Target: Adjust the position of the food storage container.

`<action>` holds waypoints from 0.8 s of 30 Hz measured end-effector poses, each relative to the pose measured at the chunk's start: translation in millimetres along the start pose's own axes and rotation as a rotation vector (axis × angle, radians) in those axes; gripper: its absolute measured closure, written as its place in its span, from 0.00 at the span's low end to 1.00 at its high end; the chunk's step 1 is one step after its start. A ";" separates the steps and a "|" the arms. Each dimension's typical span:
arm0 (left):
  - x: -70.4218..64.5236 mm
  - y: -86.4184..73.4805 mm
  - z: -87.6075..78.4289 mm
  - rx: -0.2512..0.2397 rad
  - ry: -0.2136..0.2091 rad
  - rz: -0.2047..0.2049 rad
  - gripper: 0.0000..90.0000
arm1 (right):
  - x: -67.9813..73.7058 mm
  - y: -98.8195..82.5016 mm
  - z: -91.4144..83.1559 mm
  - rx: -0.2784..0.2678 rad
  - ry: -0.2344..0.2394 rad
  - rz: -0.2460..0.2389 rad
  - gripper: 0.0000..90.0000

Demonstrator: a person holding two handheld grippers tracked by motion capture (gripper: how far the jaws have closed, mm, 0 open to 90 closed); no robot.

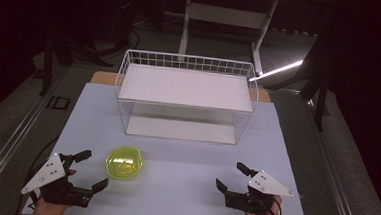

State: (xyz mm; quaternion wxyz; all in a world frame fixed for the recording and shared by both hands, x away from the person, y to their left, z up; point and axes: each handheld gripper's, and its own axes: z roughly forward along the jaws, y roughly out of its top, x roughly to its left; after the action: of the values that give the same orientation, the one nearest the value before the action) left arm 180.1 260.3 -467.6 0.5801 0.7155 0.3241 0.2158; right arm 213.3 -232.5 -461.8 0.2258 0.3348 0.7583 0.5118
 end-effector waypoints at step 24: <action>26.2 -20.1 1.6 0.206 0.109 -0.085 0.78 | 0.7 -0.8 -1.1 -0.003 0.012 0.034 0.16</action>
State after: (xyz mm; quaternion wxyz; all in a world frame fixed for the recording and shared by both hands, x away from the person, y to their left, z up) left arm 195.2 280.2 -489.3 0.4937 0.7441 0.4055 0.1952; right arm 211.8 -232.8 -462.2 0.2131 0.3444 0.7531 0.5185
